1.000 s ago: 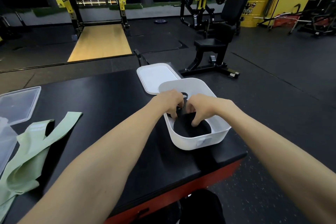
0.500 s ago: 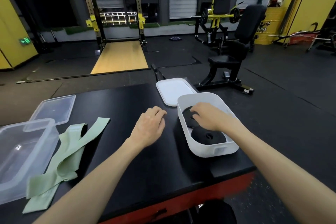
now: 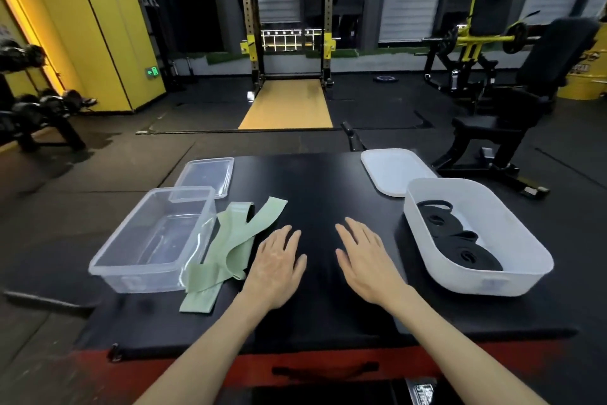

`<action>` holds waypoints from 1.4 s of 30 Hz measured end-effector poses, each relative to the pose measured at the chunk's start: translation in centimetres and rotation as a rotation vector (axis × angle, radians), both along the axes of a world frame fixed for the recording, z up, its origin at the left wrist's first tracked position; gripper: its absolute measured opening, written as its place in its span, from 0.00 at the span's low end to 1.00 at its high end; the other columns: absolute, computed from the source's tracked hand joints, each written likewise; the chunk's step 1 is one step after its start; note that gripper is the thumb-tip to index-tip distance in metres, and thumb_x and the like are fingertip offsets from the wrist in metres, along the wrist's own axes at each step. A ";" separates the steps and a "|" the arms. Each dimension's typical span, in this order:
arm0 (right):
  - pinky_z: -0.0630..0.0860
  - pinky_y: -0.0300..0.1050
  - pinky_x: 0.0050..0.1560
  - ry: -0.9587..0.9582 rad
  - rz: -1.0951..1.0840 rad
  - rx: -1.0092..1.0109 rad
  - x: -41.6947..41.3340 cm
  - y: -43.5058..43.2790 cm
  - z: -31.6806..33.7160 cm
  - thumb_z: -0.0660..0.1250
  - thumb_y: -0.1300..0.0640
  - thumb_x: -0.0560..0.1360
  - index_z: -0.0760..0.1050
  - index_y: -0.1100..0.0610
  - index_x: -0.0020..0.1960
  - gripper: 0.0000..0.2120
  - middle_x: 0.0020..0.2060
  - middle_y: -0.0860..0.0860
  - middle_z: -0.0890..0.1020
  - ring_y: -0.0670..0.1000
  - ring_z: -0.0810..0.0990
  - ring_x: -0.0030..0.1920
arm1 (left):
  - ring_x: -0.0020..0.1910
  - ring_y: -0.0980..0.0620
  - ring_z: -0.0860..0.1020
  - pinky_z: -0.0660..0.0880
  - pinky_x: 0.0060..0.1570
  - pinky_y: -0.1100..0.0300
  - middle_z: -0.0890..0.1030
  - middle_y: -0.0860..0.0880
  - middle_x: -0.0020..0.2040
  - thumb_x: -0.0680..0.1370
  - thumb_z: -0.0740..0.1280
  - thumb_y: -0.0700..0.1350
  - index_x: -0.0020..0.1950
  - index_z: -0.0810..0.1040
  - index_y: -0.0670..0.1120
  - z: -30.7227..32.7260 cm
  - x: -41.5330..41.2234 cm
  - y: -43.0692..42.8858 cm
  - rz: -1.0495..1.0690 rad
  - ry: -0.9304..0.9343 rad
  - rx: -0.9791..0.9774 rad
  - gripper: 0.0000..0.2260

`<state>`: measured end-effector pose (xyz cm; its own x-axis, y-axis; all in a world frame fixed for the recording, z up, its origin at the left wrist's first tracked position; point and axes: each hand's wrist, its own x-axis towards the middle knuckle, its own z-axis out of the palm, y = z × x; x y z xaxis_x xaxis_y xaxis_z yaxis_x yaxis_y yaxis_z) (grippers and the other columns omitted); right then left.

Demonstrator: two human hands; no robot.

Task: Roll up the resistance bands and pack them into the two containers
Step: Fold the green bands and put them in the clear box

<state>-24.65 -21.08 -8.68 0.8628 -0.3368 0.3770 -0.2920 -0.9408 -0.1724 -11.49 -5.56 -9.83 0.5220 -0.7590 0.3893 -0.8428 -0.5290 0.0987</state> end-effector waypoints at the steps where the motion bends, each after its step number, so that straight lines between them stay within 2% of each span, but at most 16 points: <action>1: 0.63 0.54 0.70 0.012 0.008 0.001 0.5 0.5 -0.2 0.54 0.51 0.81 0.63 0.59 0.73 0.23 0.72 0.58 0.65 0.58 0.63 0.71 | 0.64 0.45 0.74 0.72 0.61 0.51 0.76 0.42 0.65 0.77 0.53 0.54 0.67 0.74 0.41 0.2 0.2 0.6 0.003 -0.004 -0.005 0.25; 5: 0.67 0.51 0.66 0.025 0.069 0.003 2.6 2.9 0.3 0.57 0.54 0.80 0.66 0.60 0.70 0.20 0.69 0.56 0.69 0.57 0.67 0.68 | 0.61 0.46 0.76 0.74 0.60 0.52 0.77 0.44 0.62 0.78 0.55 0.50 0.65 0.75 0.41 0.8 0.7 2.6 -0.053 0.044 -0.046 0.21; 9: 0.67 0.46 0.62 0.054 0.155 0.034 4.9 5.0 1.7 0.55 0.55 0.80 0.65 0.58 0.70 0.19 0.65 0.52 0.70 0.54 0.67 0.64 | 0.48 0.46 0.79 0.79 0.44 0.51 0.79 0.47 0.52 0.71 0.66 0.35 0.55 0.79 0.42 2.8 2.0 4.2 -0.190 -0.006 -0.173 0.14; 11: 0.68 0.46 0.60 0.072 0.180 0.068 5.9 5.9 2.3 0.56 0.56 0.80 0.67 0.57 0.69 0.18 0.63 0.52 0.71 0.54 0.68 0.61 | 0.45 0.45 0.78 0.78 0.41 0.50 0.79 0.48 0.49 0.70 0.66 0.34 0.51 0.80 0.43 3.9 2.9 5.2 -0.152 -0.044 -0.252 0.12; 13: 0.69 0.49 0.59 0.104 0.203 0.122 6.9 6.9 2.8 0.56 0.56 0.80 0.67 0.57 0.68 0.18 0.61 0.53 0.73 0.55 0.70 0.60 | 0.50 0.44 0.76 0.77 0.47 0.49 0.78 0.47 0.53 0.72 0.66 0.37 0.55 0.79 0.44 4.6 3.6 6.2 -0.025 0.002 -0.263 0.12; 16: 0.71 0.53 0.58 0.185 0.238 0.160 8.1 8.3 3.1 0.57 0.59 0.78 0.66 0.57 0.69 0.19 0.58 0.55 0.74 0.57 0.71 0.58 | 0.61 0.43 0.69 0.68 0.59 0.53 0.71 0.45 0.63 0.76 0.64 0.48 0.66 0.70 0.45 4.8 4.2 6.9 0.208 0.233 -0.012 0.18; 18: 0.72 0.53 0.56 0.229 0.255 0.157 8.6 9.2 2.9 0.57 0.60 0.77 0.64 0.56 0.70 0.21 0.56 0.56 0.74 0.58 0.72 0.56 | 0.62 0.43 0.70 0.68 0.59 0.53 0.71 0.45 0.64 0.77 0.62 0.51 0.67 0.67 0.45 4.4 4.3 7.1 0.256 0.331 0.180 0.21; 20: 0.72 0.51 0.55 0.265 0.265 0.188 9.0 10.0 2.7 0.58 0.60 0.77 0.63 0.55 0.72 0.23 0.57 0.56 0.73 0.58 0.71 0.57 | 0.60 0.43 0.72 0.70 0.56 0.53 0.72 0.44 0.62 0.77 0.63 0.51 0.67 0.67 0.45 3.9 4.4 7.3 0.262 0.346 0.248 0.21; 23: 0.72 0.51 0.57 0.305 0.273 0.222 9.3 10.5 2.3 0.58 0.60 0.77 0.62 0.54 0.73 0.24 0.59 0.56 0.73 0.58 0.70 0.60 | 0.58 0.43 0.73 0.70 0.55 0.53 0.73 0.44 0.60 0.76 0.65 0.52 0.65 0.67 0.45 3.2 4.6 7.5 0.289 0.338 0.262 0.21; 26: 0.73 0.52 0.54 0.325 0.293 0.270 9.3 10.7 2.1 0.58 0.60 0.76 0.66 0.55 0.69 0.22 0.56 0.57 0.76 0.58 0.72 0.58 | 0.57 0.42 0.74 0.70 0.53 0.52 0.74 0.42 0.57 0.76 0.66 0.52 0.61 0.66 0.43 3.0 5.1 7.3 0.304 0.373 0.234 0.20; 30: 0.75 0.53 0.54 0.289 0.313 0.343 9.6 10.7 1.6 0.59 0.61 0.74 0.70 0.56 0.64 0.19 0.55 0.56 0.79 0.57 0.75 0.57 | 0.57 0.43 0.71 0.65 0.46 0.58 0.74 0.42 0.58 0.77 0.65 0.45 0.61 0.66 0.41 3.4 5.8 7.4 0.297 0.417 0.180 0.16; 32: 0.76 0.54 0.52 0.261 0.302 0.391 9.8 10.8 1.5 0.59 0.61 0.74 0.72 0.56 0.61 0.17 0.53 0.56 0.80 0.57 0.77 0.53 | 0.60 0.44 0.70 0.66 0.51 0.57 0.74 0.43 0.60 0.77 0.67 0.47 0.65 0.67 0.42 3.8 6.2 7.5 0.311 0.474 0.114 0.19; 34: 0.77 0.51 0.51 0.203 0.255 0.524 10.0 11.1 1.6 0.60 0.61 0.75 0.74 0.56 0.60 0.14 0.50 0.54 0.80 0.54 0.78 0.49 | 0.62 0.45 0.71 0.68 0.57 0.57 0.73 0.44 0.63 0.76 0.69 0.49 0.67 0.69 0.44 3.9 6.3 7.5 0.339 0.540 0.043 0.22; 37: 0.77 0.42 0.46 0.097 0.133 0.839 10.5 11.4 1.7 0.61 0.61 0.76 0.73 0.55 0.60 0.13 0.47 0.53 0.81 0.52 0.80 0.45 | 0.63 0.45 0.71 0.68 0.58 0.56 0.74 0.43 0.64 0.77 0.68 0.49 0.68 0.70 0.44 3.9 5.9 7.4 0.374 0.597 -0.031 0.21; 39: 0.78 0.44 0.47 0.051 0.055 1.085 11.0 11.5 1.4 0.63 0.61 0.76 0.70 0.55 0.63 0.16 0.48 0.54 0.81 0.53 0.81 0.46 | 0.63 0.44 0.71 0.68 0.58 0.54 0.74 0.43 0.64 0.79 0.65 0.48 0.68 0.69 0.42 4.0 5.5 7.4 0.380 0.614 -0.069 0.20; 42: 0.79 0.45 0.50 -0.027 -0.022 1.384 11.9 11.7 1.5 0.63 0.61 0.77 0.67 0.55 0.65 0.17 0.50 0.56 0.81 0.53 0.83 0.47 | 0.65 0.45 0.70 0.69 0.63 0.53 0.74 0.43 0.65 0.79 0.66 0.47 0.70 0.69 0.43 4.1 5.5 7.5 0.379 0.724 -0.175 0.21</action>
<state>-12.75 -9.41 -7.18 0.8503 -0.4599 -0.2558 -0.2864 0.0034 -0.9581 -6.01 1.99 -5.70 0.8962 -0.4414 -0.0442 -0.3078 -0.6906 0.6545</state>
